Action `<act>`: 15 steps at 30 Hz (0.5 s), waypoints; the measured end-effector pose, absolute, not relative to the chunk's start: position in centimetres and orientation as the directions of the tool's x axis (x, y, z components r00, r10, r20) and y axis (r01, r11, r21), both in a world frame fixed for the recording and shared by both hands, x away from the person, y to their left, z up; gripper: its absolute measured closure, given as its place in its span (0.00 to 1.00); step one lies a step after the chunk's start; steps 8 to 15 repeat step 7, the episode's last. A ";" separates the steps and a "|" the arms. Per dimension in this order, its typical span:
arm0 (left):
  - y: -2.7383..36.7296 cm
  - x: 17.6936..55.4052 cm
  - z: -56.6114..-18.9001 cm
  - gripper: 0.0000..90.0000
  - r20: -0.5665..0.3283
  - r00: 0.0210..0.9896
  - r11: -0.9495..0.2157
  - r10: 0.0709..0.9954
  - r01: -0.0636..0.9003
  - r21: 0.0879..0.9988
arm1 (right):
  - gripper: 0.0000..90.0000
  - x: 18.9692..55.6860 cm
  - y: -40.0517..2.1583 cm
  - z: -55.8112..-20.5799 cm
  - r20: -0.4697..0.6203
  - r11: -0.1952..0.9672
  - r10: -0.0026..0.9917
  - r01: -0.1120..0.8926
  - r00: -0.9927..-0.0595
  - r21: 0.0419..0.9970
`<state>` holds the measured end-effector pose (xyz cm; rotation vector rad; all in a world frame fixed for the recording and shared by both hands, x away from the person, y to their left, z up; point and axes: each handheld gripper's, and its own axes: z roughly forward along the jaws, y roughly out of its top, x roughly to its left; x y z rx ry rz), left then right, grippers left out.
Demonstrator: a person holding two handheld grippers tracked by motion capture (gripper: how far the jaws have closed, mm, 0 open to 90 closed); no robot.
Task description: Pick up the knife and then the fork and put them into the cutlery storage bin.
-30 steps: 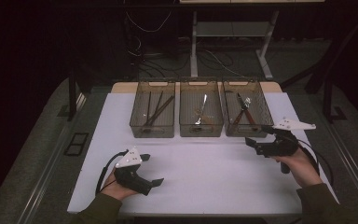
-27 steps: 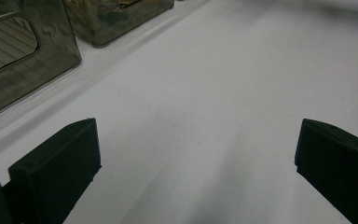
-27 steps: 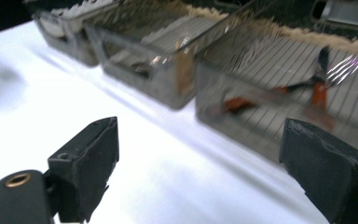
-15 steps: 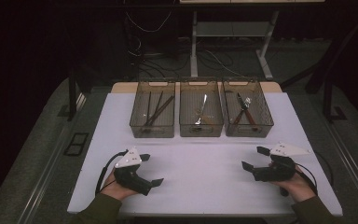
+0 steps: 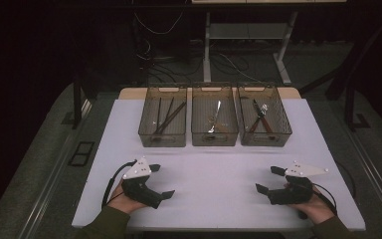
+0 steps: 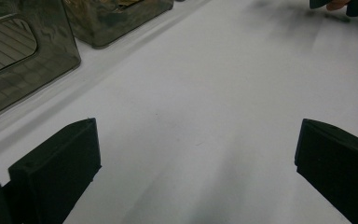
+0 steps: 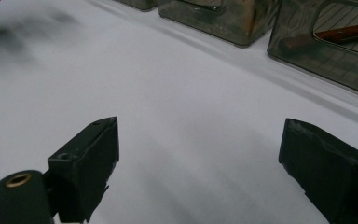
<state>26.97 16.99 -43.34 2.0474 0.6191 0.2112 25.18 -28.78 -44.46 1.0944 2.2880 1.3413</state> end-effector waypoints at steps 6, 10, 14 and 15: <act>16.9 27.0 -43.4 0.00 -0.096 0.856 -0.419 0.507 0.343 0.841 | 0.14 25.2 -28.7 -44.5 0.134 0.295 0.719 0.474 -0.682 0.830; 16.9 27.0 -43.4 0.00 -0.099 0.855 -0.417 0.509 0.346 0.840 | 0.14 25.2 -28.7 -44.5 0.133 0.295 0.719 0.472 -0.682 0.831; 16.9 27.0 -43.4 0.00 -0.099 0.855 -0.417 0.509 0.346 0.840 | 0.14 25.2 -28.7 -44.5 0.133 0.295 0.719 0.472 -0.682 0.831; 16.9 27.0 -43.4 0.00 -0.099 0.855 -0.417 0.509 0.346 0.840 | 0.14 25.2 -28.7 -44.5 0.133 0.295 0.719 0.472 -0.682 0.831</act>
